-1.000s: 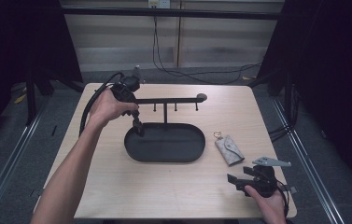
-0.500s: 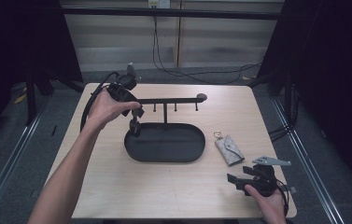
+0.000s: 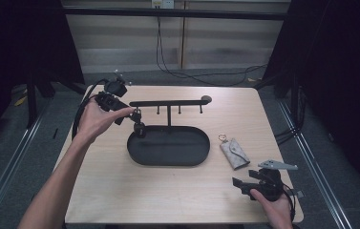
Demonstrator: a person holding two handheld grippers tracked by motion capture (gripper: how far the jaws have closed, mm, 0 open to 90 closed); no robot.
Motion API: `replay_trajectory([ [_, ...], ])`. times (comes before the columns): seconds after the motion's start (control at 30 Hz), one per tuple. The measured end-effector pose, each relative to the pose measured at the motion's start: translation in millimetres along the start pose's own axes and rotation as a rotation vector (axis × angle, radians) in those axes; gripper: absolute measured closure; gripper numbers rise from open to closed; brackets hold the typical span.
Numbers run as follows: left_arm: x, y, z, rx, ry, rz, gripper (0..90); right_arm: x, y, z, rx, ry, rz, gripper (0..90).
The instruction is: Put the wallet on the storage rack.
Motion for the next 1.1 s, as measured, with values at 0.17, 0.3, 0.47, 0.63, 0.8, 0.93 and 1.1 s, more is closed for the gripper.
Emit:
replay_trajectory([
  [0.17,11.1,0.1,1.9,0.039,0.036,-0.034,17.7,-1.4,2.4,-0.2,0.008,0.008,-0.006,20.1],
  [0.3,23.5,-2.6,-0.7,0.022,0.055,-0.032,19.0,-2.0,2.8,-2.2,0.007,0.0,-0.008,20.1],
  [0.47,42.4,-2.1,-5.4,0.04,0.068,-0.051,19.8,-1.6,1.7,-0.7,0.009,0.003,-0.003,20.3],
  [0.63,57.9,-2.7,0.6,0.048,0.131,-0.061,19.8,-1.0,1.5,0.3,0.01,0.005,0.001,20.5],
  [0.8,73.4,1.8,3.6,0.021,0.177,-0.058,19.8,-1.0,2.3,-0.6,0.009,0.002,0.0,20.5],
  [0.93,86.7,5.4,-1.2,0.037,0.209,-0.053,19.6,-0.4,1.2,-1.5,0.013,-0.005,-0.002,20.7],
  [1.1,100.8,1.9,-13.3,0.036,0.205,-0.036,18.9,-0.7,1.5,-1.6,0.014,-0.002,-0.003,20.7],
])
Point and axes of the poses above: each handheld gripper's, and its own axes: z roughly backward along the jaws, x roughly out of its underside, y roughly to its right, the point moved 9 cm from there along -z, roughly forward along the jaws, and after that the axes turned 5 degrees about -x, right-handed, at the moved point
